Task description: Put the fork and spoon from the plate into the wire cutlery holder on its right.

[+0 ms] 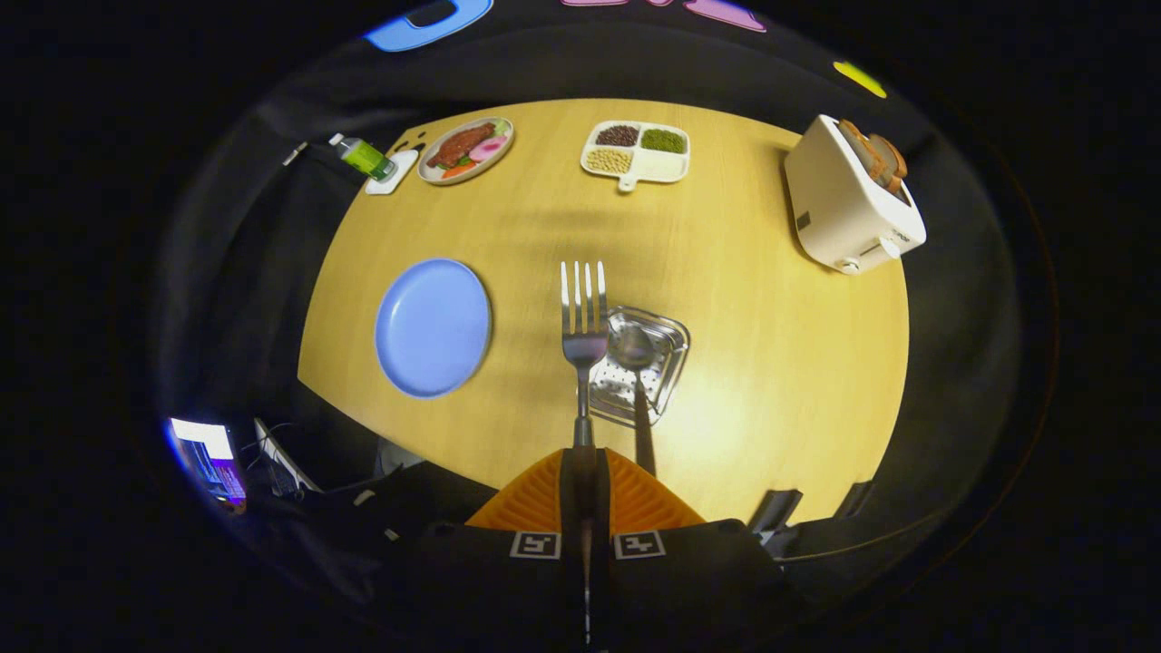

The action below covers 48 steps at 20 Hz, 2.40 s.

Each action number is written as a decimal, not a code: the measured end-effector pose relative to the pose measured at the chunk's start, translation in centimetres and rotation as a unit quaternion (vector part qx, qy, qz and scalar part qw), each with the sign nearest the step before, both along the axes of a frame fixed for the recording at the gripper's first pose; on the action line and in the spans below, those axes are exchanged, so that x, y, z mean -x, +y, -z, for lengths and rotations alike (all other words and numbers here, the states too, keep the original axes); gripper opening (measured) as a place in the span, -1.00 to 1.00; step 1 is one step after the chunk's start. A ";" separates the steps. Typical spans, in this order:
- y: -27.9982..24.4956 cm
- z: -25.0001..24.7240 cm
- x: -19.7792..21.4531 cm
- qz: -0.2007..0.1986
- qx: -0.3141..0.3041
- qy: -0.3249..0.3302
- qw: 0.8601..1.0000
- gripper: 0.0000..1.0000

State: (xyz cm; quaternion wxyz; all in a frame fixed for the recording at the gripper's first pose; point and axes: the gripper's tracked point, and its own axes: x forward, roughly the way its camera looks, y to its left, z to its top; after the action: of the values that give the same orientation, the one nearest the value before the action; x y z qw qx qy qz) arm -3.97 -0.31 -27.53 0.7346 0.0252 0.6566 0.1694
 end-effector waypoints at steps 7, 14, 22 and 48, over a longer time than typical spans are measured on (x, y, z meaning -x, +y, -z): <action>-3.1 2.4 1.0 -0.111 0.065 0.158 0.979 -0.86; -2.7 4.3 -0.9 -0.143 0.115 0.248 0.951 -0.87; -1.8 6.0 -2.4 -0.150 0.137 0.276 0.939 -0.81; -0.9 -11.5 -10.4 0.031 -0.038 -0.363 0.930 0.96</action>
State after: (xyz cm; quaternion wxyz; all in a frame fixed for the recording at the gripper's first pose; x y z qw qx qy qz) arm 6.46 -1.17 -16.01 0.9263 0.0102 0.3370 0.1685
